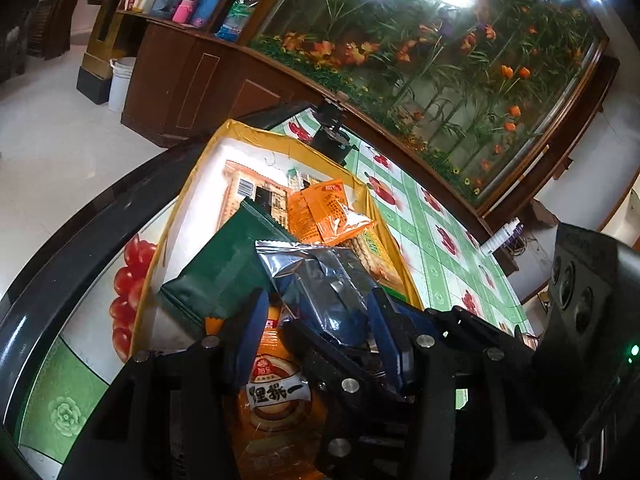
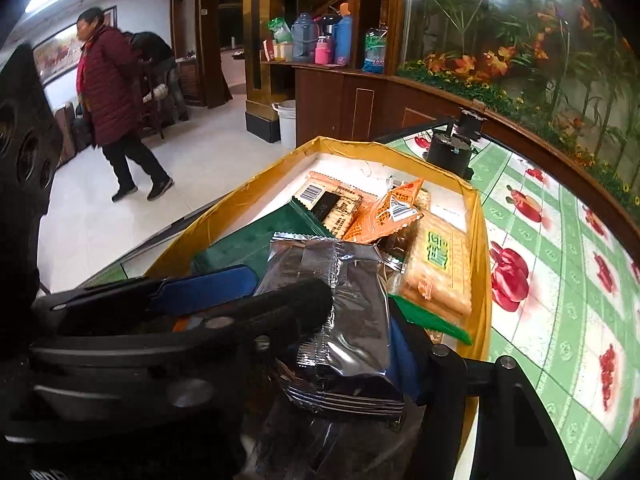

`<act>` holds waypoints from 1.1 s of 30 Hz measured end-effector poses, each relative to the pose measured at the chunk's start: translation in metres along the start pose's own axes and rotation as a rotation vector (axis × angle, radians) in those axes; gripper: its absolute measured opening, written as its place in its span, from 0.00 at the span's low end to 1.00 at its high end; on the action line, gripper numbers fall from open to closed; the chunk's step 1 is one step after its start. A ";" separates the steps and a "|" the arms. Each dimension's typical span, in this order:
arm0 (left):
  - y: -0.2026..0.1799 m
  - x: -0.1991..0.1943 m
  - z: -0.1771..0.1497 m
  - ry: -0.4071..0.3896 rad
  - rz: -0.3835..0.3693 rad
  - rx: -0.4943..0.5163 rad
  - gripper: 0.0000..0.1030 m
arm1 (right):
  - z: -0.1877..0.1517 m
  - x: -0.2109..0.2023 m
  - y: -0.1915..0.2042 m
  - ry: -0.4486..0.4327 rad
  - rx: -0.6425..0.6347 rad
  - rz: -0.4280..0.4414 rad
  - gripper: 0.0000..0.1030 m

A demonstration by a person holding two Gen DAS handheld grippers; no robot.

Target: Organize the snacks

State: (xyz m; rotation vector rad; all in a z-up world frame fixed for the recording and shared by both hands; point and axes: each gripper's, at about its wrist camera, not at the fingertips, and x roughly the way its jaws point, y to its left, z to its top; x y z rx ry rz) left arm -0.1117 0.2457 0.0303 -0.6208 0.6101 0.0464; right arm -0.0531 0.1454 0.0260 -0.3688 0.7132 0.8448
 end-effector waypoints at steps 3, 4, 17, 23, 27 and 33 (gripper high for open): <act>-0.004 -0.002 -0.002 -0.018 0.014 0.022 0.55 | -0.001 0.000 -0.004 -0.004 0.024 0.019 0.67; -0.005 -0.003 -0.002 -0.022 0.020 0.030 0.56 | -0.001 0.000 -0.005 -0.006 0.028 0.026 0.67; -0.008 -0.016 -0.003 -0.110 0.062 0.060 0.71 | -0.007 -0.017 -0.011 -0.051 0.030 0.020 0.79; -0.013 -0.026 -0.007 -0.165 0.082 0.087 0.73 | -0.018 -0.038 -0.015 -0.094 0.011 -0.002 0.79; -0.014 -0.031 -0.008 -0.192 0.090 0.085 0.78 | -0.030 -0.055 -0.026 -0.123 0.047 0.005 0.79; -0.017 -0.033 -0.011 -0.193 0.107 0.088 0.78 | -0.051 -0.073 -0.043 -0.137 0.107 0.000 0.81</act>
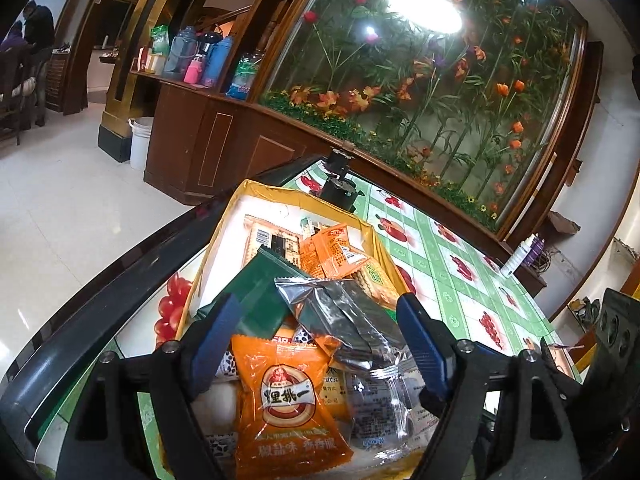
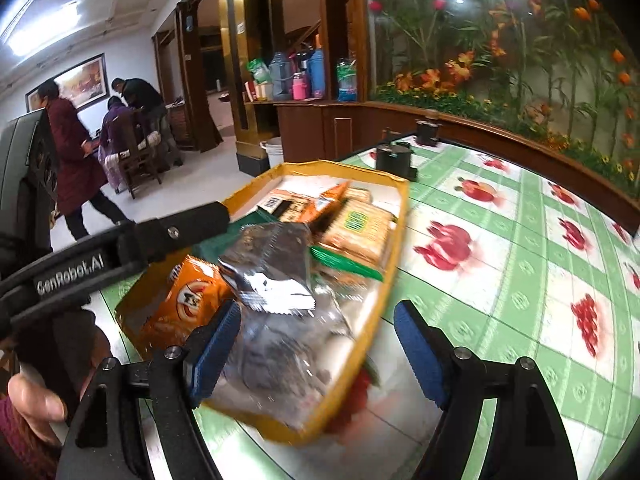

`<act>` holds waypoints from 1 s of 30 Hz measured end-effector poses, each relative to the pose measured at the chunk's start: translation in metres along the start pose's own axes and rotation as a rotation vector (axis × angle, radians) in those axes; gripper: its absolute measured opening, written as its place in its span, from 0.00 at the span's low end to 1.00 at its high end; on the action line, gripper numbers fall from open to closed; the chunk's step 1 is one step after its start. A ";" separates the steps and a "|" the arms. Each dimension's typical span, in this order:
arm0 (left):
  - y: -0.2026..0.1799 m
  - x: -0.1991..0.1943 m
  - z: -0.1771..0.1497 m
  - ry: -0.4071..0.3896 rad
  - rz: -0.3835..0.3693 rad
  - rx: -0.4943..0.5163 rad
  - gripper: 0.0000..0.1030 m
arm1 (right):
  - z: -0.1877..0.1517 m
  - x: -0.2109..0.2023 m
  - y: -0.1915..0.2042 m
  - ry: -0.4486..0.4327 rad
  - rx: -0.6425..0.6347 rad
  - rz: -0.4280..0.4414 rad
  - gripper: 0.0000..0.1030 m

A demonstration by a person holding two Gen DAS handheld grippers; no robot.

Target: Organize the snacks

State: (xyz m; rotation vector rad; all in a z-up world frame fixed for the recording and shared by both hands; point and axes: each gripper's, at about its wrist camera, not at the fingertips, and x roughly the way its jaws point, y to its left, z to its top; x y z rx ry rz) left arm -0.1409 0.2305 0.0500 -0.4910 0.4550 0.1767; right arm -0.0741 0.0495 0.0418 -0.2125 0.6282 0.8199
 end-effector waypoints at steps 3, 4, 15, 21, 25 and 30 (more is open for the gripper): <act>-0.005 -0.005 -0.004 -0.013 0.023 0.018 0.78 | -0.007 -0.007 -0.004 -0.002 0.010 -0.015 0.81; -0.008 -0.008 -0.005 -0.020 0.033 0.026 0.78 | -0.008 -0.009 -0.006 -0.003 0.014 -0.016 0.81; -0.018 -0.032 -0.027 0.033 0.087 0.091 0.89 | -0.019 -0.023 -0.023 -0.014 0.073 -0.017 0.86; -0.020 -0.050 -0.034 0.031 0.146 0.078 0.97 | -0.020 -0.031 -0.024 -0.030 0.086 -0.015 0.86; -0.027 -0.062 -0.043 0.016 0.215 0.121 1.00 | -0.022 -0.038 -0.027 -0.049 0.099 -0.018 0.86; -0.030 -0.069 -0.046 0.045 0.309 0.160 1.00 | -0.028 -0.047 -0.027 -0.072 0.098 -0.036 0.86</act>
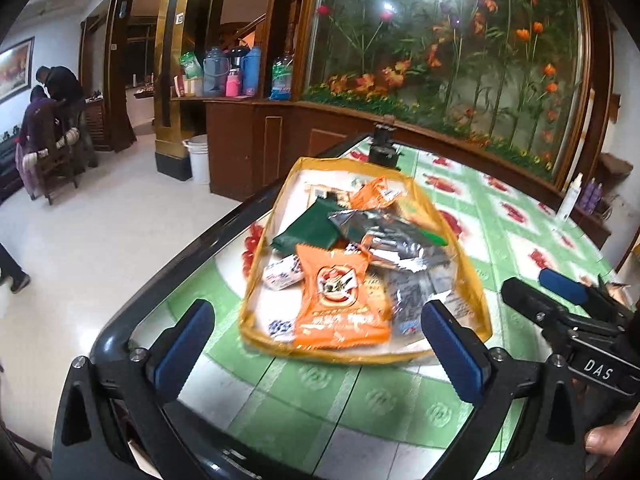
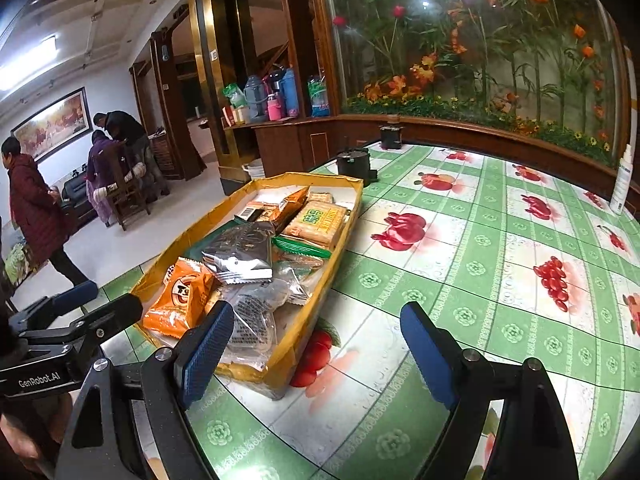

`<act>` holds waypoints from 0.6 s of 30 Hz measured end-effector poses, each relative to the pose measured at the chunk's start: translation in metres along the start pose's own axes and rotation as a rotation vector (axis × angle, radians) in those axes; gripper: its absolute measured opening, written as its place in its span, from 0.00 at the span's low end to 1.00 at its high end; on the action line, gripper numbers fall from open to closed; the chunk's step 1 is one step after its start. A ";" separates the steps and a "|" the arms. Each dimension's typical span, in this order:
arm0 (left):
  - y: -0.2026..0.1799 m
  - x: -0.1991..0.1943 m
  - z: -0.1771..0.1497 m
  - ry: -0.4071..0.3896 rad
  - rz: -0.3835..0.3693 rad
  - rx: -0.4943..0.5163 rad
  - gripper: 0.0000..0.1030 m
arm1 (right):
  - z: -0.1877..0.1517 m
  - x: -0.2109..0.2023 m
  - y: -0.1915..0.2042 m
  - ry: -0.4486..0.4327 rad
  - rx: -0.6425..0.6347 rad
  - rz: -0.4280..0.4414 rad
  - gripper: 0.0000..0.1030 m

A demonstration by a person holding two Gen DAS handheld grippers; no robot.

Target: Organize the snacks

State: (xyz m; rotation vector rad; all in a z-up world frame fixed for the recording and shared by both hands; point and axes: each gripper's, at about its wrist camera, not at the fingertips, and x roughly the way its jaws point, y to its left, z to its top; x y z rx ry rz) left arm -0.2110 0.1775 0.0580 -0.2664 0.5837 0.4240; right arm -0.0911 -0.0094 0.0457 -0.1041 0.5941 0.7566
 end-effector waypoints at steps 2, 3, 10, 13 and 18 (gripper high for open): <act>0.001 -0.002 -0.001 0.004 0.021 0.010 1.00 | -0.003 -0.003 -0.001 -0.006 0.005 -0.006 0.86; 0.001 -0.003 -0.001 0.013 0.036 0.017 1.00 | -0.004 -0.005 -0.002 -0.011 0.008 -0.009 0.86; 0.003 -0.007 -0.004 0.025 0.080 0.054 1.00 | -0.011 -0.013 -0.005 -0.020 0.025 -0.011 0.86; 0.005 -0.007 -0.005 0.023 0.072 0.068 1.00 | -0.013 -0.017 -0.004 -0.036 0.029 -0.001 0.88; 0.010 -0.004 -0.004 0.013 0.093 0.040 1.00 | -0.017 -0.022 -0.002 -0.059 0.026 0.010 0.90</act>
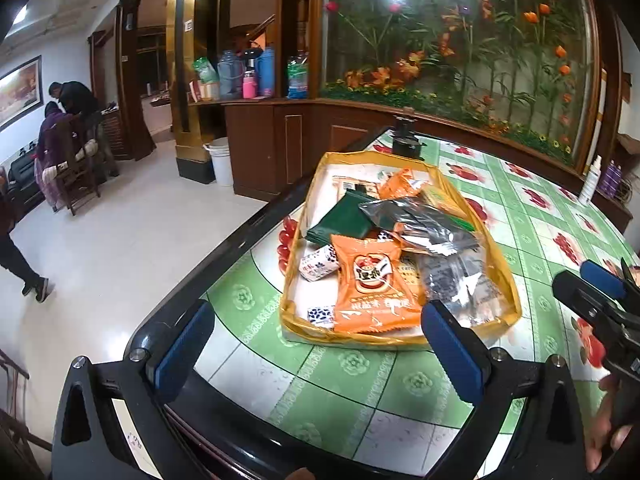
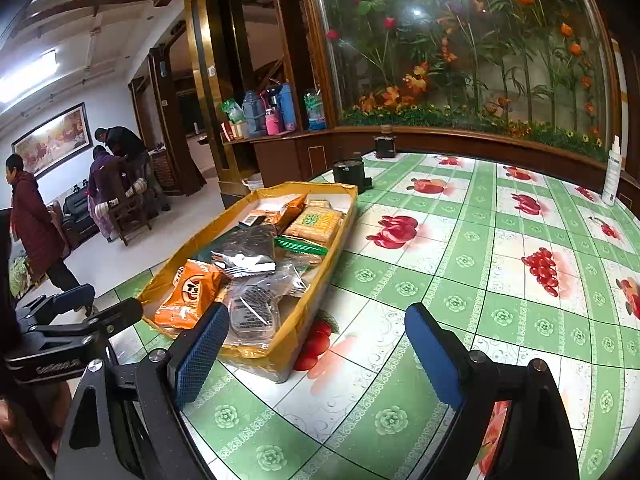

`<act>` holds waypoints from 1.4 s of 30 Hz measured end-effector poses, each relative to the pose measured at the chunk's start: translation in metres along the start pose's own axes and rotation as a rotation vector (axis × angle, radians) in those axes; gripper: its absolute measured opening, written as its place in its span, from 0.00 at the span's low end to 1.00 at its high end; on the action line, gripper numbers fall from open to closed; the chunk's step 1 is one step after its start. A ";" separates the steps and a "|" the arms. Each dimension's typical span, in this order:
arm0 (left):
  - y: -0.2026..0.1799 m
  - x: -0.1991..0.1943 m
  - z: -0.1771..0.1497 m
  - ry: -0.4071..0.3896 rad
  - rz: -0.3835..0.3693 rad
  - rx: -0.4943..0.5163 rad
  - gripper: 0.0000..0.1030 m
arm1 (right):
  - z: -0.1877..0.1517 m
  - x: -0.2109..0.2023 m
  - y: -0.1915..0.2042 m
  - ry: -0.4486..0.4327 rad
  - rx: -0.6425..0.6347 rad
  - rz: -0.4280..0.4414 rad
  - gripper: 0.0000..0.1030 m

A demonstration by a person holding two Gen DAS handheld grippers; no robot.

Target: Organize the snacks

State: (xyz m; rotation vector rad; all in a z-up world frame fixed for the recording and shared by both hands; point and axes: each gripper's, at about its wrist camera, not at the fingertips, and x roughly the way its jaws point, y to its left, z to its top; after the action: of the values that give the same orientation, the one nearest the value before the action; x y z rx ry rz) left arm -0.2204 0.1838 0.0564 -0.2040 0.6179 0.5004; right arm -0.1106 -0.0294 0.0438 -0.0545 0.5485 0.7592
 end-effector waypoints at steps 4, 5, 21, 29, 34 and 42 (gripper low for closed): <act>-0.005 0.004 0.002 -0.008 0.065 0.030 1.00 | 0.001 -0.004 0.004 -0.013 -0.015 0.002 0.92; -0.006 0.004 0.001 -0.009 0.066 0.038 1.00 | 0.001 -0.005 0.004 -0.013 -0.017 0.006 0.92; -0.003 0.028 -0.001 0.062 0.101 0.054 1.00 | 0.004 -0.004 0.010 -0.004 -0.048 0.004 0.94; -0.009 0.031 -0.003 0.060 0.118 0.080 1.00 | 0.004 -0.003 0.011 -0.001 -0.053 0.002 0.94; -0.010 0.032 -0.004 0.057 0.122 0.084 1.00 | 0.004 -0.002 0.011 0.003 -0.050 0.001 0.94; -0.011 0.032 -0.004 0.054 0.123 0.087 1.00 | 0.003 -0.002 0.011 0.005 -0.044 -0.001 0.94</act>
State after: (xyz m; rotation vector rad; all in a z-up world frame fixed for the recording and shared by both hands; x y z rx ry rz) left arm -0.1944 0.1858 0.0345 -0.0977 0.7067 0.5869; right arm -0.1174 -0.0218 0.0488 -0.0977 0.5360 0.7704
